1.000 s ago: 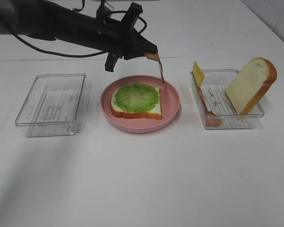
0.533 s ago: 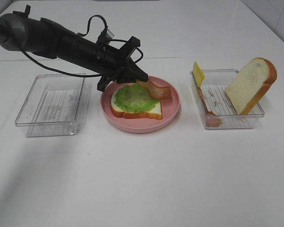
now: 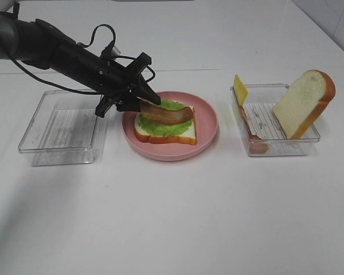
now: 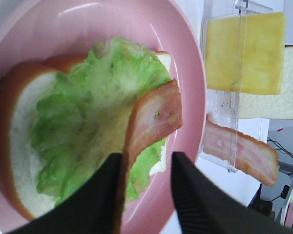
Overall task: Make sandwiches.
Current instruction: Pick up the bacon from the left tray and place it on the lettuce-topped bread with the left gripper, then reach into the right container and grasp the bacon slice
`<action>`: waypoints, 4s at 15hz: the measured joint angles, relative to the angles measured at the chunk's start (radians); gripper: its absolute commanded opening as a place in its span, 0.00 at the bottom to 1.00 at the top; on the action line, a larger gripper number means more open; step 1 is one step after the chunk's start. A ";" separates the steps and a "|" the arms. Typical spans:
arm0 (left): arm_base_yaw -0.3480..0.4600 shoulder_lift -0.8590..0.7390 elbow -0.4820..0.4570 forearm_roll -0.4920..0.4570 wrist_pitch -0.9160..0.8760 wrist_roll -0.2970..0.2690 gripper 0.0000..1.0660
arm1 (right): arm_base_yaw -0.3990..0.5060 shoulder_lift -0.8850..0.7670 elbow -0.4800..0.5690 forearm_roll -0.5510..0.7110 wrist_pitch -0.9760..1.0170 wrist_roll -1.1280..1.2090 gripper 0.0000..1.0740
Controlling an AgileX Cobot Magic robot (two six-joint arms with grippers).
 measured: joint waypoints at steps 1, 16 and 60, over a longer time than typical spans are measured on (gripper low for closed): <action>0.000 -0.004 0.000 0.010 0.000 -0.004 0.78 | 0.000 0.000 0.000 0.000 0.000 0.000 0.65; 0.000 -0.739 0.024 1.094 0.323 -0.409 0.87 | 0.000 0.000 0.000 0.002 0.000 0.000 0.65; 0.000 -2.400 1.264 1.036 0.170 -0.232 0.87 | 0.000 1.305 -0.515 0.059 -0.287 0.050 0.65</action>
